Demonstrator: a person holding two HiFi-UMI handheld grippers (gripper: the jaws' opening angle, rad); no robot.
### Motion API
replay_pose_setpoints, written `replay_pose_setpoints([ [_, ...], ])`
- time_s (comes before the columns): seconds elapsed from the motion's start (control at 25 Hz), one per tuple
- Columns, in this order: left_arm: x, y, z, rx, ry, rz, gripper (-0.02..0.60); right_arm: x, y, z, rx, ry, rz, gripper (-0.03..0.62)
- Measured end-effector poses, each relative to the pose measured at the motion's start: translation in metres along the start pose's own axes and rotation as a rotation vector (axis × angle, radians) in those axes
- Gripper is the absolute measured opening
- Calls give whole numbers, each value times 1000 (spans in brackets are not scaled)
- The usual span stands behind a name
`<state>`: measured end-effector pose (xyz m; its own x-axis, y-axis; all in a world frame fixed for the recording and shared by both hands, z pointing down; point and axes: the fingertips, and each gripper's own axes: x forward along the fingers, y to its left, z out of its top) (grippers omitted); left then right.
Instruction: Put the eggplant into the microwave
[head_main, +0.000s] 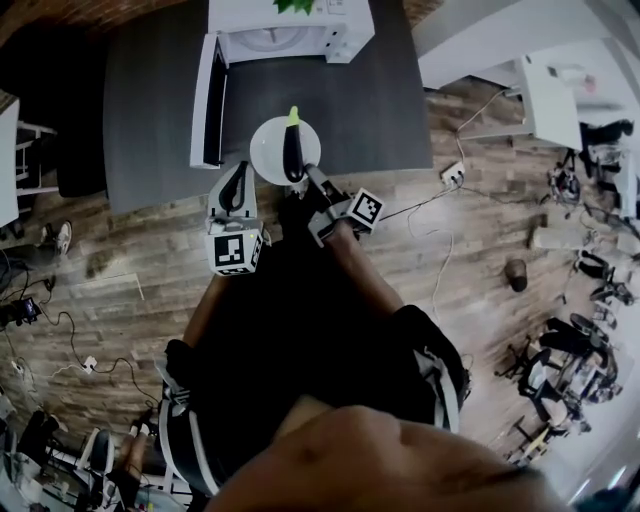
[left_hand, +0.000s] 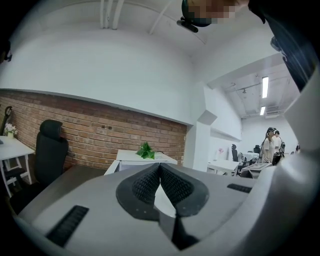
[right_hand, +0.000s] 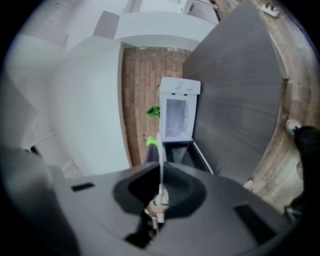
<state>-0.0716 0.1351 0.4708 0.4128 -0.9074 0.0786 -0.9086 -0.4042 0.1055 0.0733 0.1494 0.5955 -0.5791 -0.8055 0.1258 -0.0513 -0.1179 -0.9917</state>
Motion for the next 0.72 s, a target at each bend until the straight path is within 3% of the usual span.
replay_pose_setpoints([
  [0.72, 118, -10, -6, -17, 39, 136, 37, 71, -17, 110, -30, 169, -29, 41],
])
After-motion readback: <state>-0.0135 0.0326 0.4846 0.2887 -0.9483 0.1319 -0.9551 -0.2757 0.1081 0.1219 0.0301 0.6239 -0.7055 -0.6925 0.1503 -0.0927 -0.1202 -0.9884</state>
